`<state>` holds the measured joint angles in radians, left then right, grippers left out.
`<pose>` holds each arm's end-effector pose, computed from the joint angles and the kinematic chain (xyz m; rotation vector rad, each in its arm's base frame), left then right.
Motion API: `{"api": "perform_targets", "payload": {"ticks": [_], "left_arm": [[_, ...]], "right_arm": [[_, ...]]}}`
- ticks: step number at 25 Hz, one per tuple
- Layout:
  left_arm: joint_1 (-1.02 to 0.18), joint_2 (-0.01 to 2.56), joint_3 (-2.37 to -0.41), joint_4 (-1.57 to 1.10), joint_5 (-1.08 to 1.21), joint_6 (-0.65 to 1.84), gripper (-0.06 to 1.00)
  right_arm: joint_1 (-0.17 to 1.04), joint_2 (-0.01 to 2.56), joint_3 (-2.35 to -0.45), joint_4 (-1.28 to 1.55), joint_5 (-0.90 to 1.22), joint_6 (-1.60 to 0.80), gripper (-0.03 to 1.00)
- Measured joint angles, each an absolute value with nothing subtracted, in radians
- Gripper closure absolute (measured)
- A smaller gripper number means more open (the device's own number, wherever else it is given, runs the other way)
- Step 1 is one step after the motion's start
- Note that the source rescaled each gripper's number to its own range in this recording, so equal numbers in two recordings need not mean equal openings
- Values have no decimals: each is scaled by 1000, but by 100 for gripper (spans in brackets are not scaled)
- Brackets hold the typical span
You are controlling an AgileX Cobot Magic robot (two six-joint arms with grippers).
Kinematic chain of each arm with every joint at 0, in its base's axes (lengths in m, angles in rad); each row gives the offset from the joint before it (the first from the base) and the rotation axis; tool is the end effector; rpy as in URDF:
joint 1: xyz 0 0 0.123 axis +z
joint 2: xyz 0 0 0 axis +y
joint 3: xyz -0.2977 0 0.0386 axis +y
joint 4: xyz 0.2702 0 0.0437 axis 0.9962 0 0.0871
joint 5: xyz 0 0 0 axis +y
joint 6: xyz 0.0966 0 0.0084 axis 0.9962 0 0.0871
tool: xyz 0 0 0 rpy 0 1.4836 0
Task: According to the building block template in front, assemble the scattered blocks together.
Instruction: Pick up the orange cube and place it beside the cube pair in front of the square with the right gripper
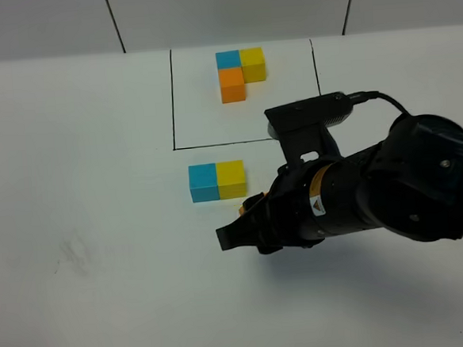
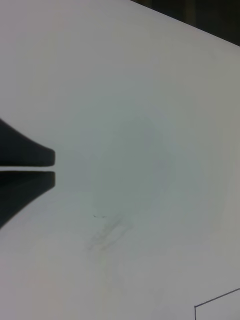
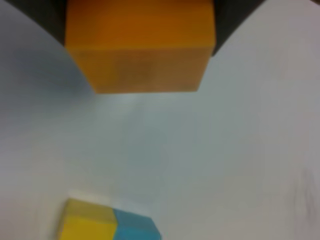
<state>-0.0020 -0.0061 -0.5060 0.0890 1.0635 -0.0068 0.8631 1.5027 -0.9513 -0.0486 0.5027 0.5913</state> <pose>0.0027 0.0075 0.2871 -0.0098 2.0333 0.1008 0.2139 0.2465 0.2385 -0.4009 2.5904 0.5068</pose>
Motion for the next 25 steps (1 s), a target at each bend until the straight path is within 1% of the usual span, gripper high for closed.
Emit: {"api": "perform_targets", "payload": {"ticks": [3, 8, 16, 25], "left_arm": [[-2, -6, -506, 89, 1063, -7, 94], [-2, -6, -506, 89, 1063, -7, 94], [-2, -6, -506, 89, 1063, -7, 94], [-2, -6, -506, 89, 1063, -7, 94]], "right_arm": [[870, 1544, -977, -48, 524, 604, 39], [870, 1622, -1069, -50, 582, 607, 39], [870, 1750, -1190, -58, 619, 604, 39], [870, 1927, -1384, -81, 680, 601, 39]]}}
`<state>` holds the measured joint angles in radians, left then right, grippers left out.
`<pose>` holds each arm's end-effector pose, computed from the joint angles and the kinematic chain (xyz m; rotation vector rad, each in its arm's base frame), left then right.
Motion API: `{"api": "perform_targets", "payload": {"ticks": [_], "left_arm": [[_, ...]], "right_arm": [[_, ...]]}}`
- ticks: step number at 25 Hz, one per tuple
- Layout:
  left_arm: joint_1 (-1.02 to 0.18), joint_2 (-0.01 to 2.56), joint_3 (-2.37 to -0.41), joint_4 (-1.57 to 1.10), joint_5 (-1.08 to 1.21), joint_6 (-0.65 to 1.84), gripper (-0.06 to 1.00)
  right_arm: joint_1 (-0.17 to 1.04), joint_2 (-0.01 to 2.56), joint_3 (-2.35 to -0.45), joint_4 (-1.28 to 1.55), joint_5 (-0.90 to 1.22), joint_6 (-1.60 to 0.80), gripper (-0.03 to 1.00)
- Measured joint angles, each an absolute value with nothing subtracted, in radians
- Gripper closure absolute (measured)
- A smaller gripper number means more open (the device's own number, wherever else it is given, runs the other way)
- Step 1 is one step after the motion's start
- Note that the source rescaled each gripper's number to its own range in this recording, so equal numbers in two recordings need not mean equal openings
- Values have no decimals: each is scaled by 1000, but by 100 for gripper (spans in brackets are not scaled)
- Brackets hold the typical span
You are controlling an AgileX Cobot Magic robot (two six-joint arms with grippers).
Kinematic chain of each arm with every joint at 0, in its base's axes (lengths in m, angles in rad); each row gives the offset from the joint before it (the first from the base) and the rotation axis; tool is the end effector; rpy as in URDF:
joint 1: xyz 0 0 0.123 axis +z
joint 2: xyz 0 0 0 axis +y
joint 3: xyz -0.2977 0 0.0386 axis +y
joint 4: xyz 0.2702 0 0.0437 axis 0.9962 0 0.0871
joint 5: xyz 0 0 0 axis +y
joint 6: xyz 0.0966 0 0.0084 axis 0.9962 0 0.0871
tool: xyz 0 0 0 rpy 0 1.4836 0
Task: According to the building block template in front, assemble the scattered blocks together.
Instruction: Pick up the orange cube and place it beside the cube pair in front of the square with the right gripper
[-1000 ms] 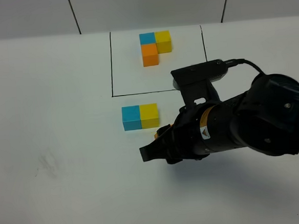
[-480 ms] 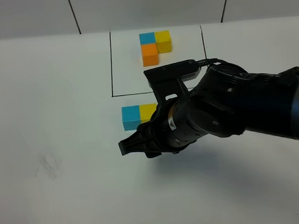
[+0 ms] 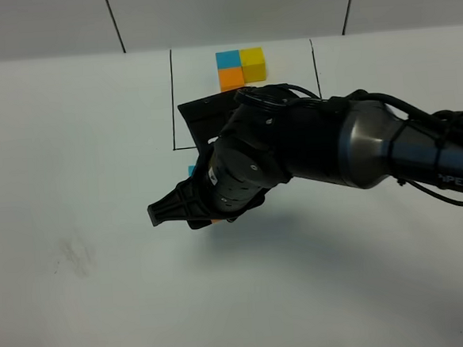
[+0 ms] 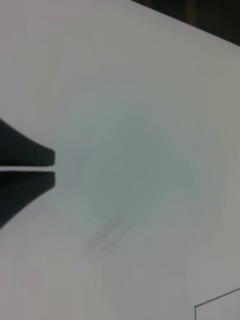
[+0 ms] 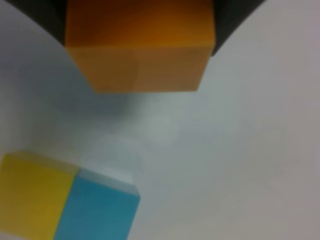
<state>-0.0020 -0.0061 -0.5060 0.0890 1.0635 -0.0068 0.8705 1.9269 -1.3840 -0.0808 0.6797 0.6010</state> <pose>0.0027 0.0075 0.2871 -0.0098 2.0333 0.1008 0.2840 0.3293 0.1986 -0.4406 2.7205 0.3429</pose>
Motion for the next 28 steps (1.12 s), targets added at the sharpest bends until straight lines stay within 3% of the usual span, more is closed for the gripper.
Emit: {"api": "perform_targets", "payload": {"ticks": [9, 28], "left_arm": [[-2, -6, -506, 89, 1064, -7, 94], [-2, -6, -505, 89, 1064, -7, 94]], "right_arm": [[870, 2056, -1506, -81, 711, 603, 39], [845, 2135, -1536, -81, 698, 645, 39]]}}
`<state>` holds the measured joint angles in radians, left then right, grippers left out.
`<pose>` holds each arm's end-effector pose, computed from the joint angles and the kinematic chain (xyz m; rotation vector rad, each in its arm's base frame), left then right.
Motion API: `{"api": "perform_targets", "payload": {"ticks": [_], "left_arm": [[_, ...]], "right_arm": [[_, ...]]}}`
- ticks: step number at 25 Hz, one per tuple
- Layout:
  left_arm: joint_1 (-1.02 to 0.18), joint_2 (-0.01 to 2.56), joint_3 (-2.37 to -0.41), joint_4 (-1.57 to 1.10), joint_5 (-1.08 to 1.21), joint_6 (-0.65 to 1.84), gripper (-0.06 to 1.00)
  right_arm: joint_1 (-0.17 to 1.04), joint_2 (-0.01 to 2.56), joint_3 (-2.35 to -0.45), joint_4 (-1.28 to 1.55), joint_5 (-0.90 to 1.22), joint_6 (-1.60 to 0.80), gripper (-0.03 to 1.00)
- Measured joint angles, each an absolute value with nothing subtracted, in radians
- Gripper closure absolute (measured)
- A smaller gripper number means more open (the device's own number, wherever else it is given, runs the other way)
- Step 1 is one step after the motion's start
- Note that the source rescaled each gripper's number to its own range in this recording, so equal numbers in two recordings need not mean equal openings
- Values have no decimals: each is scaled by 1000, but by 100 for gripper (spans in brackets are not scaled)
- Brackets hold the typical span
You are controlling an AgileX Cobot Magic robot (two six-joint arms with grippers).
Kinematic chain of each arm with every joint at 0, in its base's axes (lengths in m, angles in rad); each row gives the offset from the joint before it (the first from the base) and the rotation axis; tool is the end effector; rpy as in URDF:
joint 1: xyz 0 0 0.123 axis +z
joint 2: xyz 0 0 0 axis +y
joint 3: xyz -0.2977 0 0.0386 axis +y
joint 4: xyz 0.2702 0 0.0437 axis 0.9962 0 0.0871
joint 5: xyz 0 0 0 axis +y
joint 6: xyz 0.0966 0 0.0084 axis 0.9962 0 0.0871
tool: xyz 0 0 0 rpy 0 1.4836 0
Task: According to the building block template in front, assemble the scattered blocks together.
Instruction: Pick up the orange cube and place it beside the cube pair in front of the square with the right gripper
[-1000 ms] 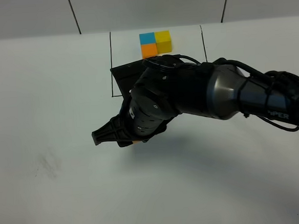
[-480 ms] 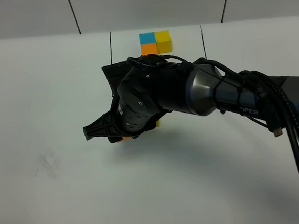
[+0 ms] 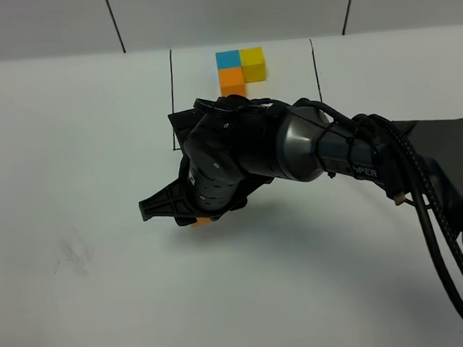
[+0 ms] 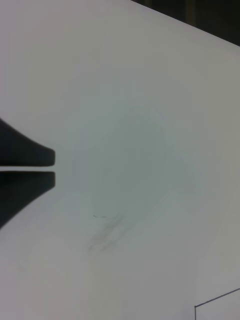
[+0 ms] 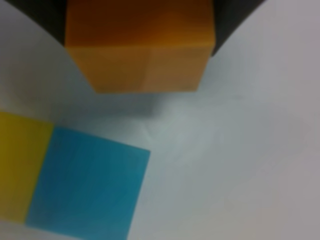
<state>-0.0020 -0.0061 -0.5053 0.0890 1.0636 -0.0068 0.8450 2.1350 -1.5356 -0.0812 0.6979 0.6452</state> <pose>0.0028 0.0075 0.2869 -0.0097 2.0341 0.1008 0.3183 0.3511 0.1470 -0.3552 2.7980 0.2827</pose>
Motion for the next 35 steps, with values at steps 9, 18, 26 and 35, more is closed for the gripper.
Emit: {"api": "perform_targets", "payload": {"ticks": [9, 18, 26, 35], "left_arm": [[-2, -6, -505, 89, 1064, -7, 94], [-2, -6, -505, 89, 1064, -7, 94], [-2, -6, -505, 89, 1064, -7, 94], [-2, -6, -505, 89, 1064, -7, 94]], "right_arm": [[843, 2145, -1536, -70, 699, 659, 39], [843, 2145, -1536, -66, 693, 737, 39], [841, 2160, -1536, -84, 697, 776, 39], [841, 2177, -1566, -106, 728, 776, 39]]}}
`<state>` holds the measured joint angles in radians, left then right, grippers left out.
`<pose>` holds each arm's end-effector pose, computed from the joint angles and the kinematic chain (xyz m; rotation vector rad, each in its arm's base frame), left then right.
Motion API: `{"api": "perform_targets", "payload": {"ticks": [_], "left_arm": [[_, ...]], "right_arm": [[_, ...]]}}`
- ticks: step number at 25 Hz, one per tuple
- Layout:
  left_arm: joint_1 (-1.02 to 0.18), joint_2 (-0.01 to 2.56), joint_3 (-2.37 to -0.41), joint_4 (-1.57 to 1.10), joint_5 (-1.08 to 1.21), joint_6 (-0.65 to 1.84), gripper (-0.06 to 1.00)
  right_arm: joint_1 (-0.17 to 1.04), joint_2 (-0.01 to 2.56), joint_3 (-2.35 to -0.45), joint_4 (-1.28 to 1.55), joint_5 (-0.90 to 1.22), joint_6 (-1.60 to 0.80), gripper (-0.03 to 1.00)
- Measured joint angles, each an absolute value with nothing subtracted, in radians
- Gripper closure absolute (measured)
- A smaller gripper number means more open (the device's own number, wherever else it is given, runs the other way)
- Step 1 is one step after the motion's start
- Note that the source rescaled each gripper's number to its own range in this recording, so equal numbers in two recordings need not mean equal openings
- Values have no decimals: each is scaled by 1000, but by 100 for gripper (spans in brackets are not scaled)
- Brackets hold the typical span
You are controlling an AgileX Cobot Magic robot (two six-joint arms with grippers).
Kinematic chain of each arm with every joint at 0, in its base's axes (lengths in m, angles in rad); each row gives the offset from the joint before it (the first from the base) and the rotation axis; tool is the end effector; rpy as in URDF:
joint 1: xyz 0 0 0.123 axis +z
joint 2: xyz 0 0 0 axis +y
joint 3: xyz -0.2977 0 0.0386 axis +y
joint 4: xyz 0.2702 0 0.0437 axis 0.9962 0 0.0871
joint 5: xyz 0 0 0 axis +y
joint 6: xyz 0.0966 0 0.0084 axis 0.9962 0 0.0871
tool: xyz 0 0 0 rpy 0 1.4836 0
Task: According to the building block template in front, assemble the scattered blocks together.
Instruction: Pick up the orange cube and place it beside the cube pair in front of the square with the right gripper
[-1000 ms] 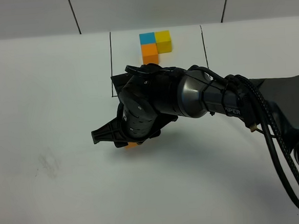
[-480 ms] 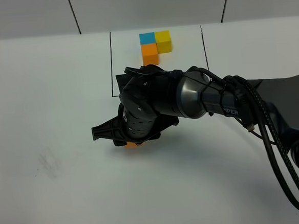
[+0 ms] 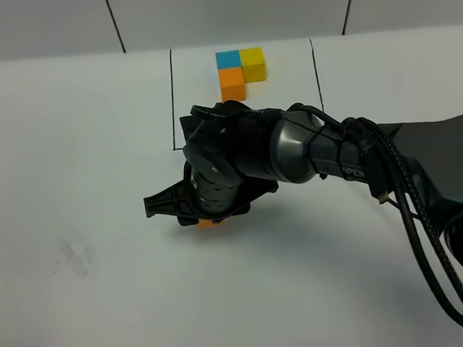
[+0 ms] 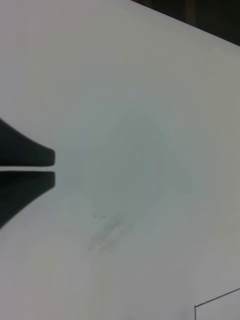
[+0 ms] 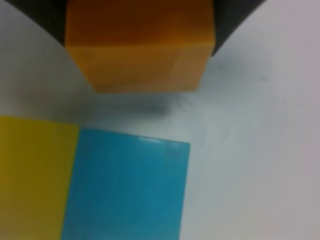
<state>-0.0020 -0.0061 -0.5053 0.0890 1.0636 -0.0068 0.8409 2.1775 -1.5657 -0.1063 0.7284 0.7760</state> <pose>0.0028 0.0075 0.2869 -0.0097 2.0341 0.1008 0.3240 0.3518 0.1343 -0.1894 2.8458 0.2481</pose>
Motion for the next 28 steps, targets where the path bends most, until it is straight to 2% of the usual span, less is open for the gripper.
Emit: {"api": "perform_targets", "payload": {"ticks": [8, 28], "left_arm": [[-2, -6, -505, 89, 1064, -7, 94], [-2, -6, -505, 89, 1064, -7, 94]], "right_arm": [[841, 2212, -1654, -110, 788, 775, 39], [828, 2266, -1657, -105, 807, 832, 39]]}}
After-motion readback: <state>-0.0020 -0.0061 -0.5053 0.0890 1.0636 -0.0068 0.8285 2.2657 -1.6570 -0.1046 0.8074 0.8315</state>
